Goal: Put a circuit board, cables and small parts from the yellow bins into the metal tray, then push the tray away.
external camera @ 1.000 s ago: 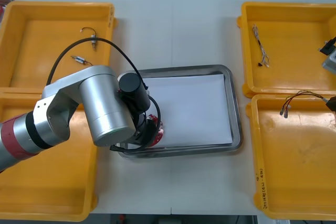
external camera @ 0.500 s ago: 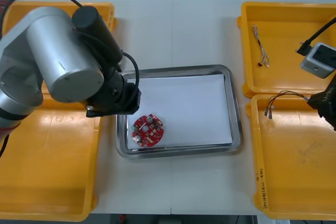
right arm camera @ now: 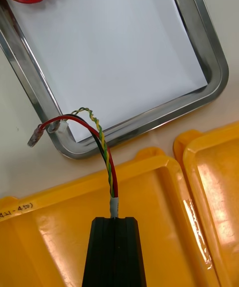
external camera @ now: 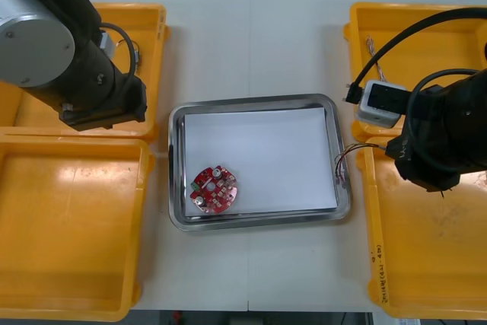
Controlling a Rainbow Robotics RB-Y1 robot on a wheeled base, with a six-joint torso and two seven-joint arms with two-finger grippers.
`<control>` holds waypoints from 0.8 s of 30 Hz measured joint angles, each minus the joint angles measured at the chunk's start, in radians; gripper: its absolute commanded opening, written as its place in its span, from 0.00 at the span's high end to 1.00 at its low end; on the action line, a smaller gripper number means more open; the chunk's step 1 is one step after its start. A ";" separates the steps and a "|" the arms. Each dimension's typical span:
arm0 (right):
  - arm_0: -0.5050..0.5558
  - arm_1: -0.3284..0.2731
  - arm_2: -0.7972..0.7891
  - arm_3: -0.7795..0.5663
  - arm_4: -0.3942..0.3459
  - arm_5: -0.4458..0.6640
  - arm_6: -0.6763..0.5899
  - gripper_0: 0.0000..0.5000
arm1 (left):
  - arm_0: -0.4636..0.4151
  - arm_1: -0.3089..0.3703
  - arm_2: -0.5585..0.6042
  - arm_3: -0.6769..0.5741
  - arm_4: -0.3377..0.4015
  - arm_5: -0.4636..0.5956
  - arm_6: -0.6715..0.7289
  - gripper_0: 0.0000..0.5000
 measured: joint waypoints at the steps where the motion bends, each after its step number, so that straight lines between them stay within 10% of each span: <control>1: -0.016 0.002 0.029 0.000 0.018 0.000 0.000 1.00 | 0.000 0.000 0.001 0.018 -0.016 -0.003 0.000 0.00; 24: -0.180 0.215 0.361 0.184 0.232 -0.034 0.226 1.00 | -0.110 0.000 0.111 0.472 -0.080 -0.174 -0.186 0.00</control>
